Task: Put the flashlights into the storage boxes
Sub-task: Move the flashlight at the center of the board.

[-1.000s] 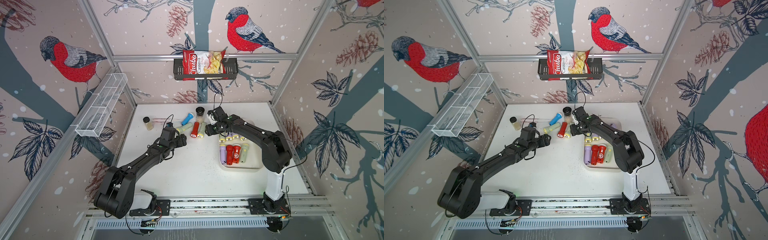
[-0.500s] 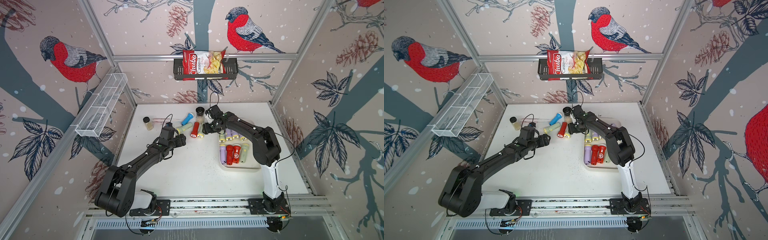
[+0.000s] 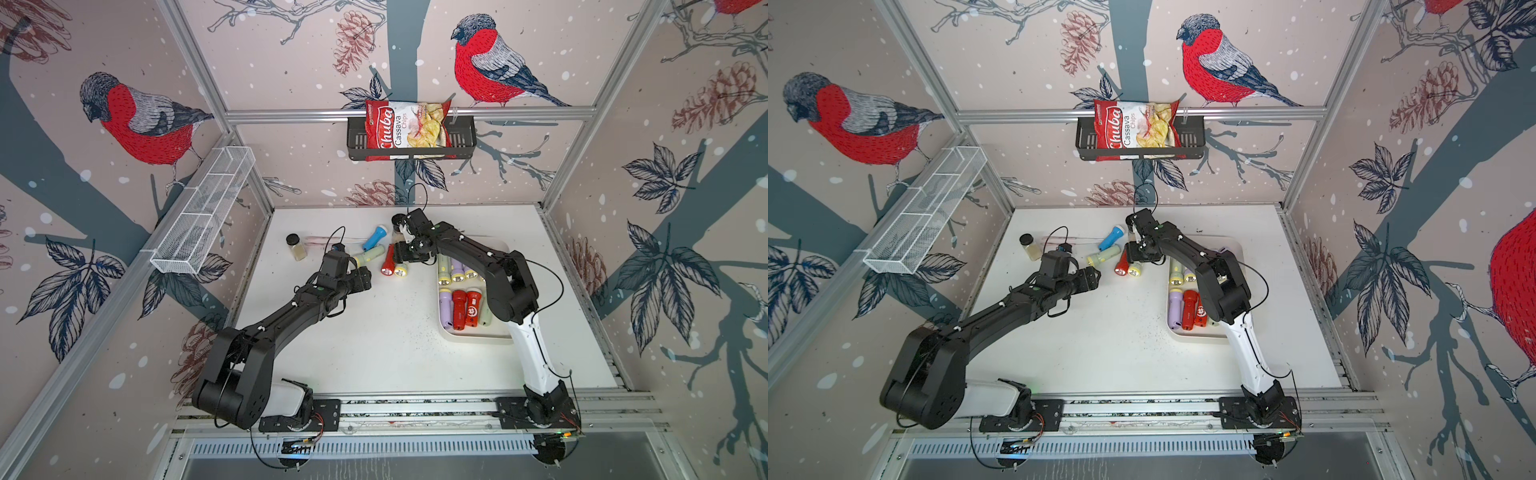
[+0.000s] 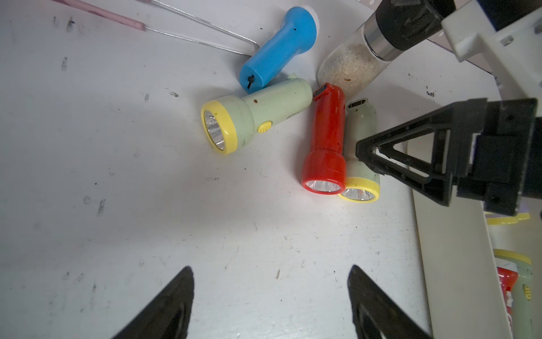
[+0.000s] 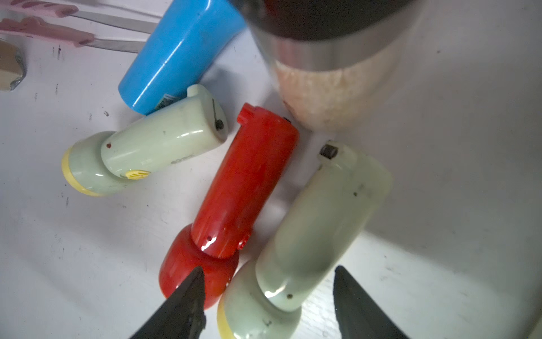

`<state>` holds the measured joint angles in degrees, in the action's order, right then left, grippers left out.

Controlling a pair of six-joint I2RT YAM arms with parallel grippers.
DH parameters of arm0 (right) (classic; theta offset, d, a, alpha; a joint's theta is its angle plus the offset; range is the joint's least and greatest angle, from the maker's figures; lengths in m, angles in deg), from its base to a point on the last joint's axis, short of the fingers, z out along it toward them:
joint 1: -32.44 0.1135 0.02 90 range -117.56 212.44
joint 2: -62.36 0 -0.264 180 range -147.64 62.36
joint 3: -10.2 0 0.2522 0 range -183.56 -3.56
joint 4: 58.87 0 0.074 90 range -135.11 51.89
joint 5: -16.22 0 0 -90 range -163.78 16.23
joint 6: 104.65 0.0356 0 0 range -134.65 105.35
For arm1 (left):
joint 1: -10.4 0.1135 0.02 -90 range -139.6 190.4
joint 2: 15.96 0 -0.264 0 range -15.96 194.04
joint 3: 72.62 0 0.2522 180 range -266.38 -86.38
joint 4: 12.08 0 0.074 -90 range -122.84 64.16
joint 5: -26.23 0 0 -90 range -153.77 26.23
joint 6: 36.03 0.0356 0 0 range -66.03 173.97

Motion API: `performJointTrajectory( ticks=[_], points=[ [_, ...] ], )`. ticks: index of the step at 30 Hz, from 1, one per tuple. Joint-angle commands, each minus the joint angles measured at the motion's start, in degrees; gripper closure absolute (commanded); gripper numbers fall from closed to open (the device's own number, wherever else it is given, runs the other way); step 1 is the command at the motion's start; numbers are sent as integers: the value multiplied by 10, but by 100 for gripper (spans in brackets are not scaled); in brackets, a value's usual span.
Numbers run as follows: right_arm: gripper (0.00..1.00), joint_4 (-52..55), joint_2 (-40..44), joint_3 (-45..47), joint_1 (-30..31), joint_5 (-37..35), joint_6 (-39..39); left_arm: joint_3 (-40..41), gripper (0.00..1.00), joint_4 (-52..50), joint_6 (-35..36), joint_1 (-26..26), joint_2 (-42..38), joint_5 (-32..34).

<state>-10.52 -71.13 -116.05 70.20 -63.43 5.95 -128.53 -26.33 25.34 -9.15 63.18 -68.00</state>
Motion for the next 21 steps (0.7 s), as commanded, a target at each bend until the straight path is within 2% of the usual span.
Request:
performJointTrajectory(
  ticks=[1,13,21],
  points=[
    [31,3,-17,-19,-1,12,13,-7,19,-5,7,2,1,-2],
    [39,45,-41,-36,-1,-38,-16,-9,19,-16,9,3,-9,-2],
    [43,92,-32,-28,15,-42,-83,-9,20,-21,12,4,-23,1]
  ],
)
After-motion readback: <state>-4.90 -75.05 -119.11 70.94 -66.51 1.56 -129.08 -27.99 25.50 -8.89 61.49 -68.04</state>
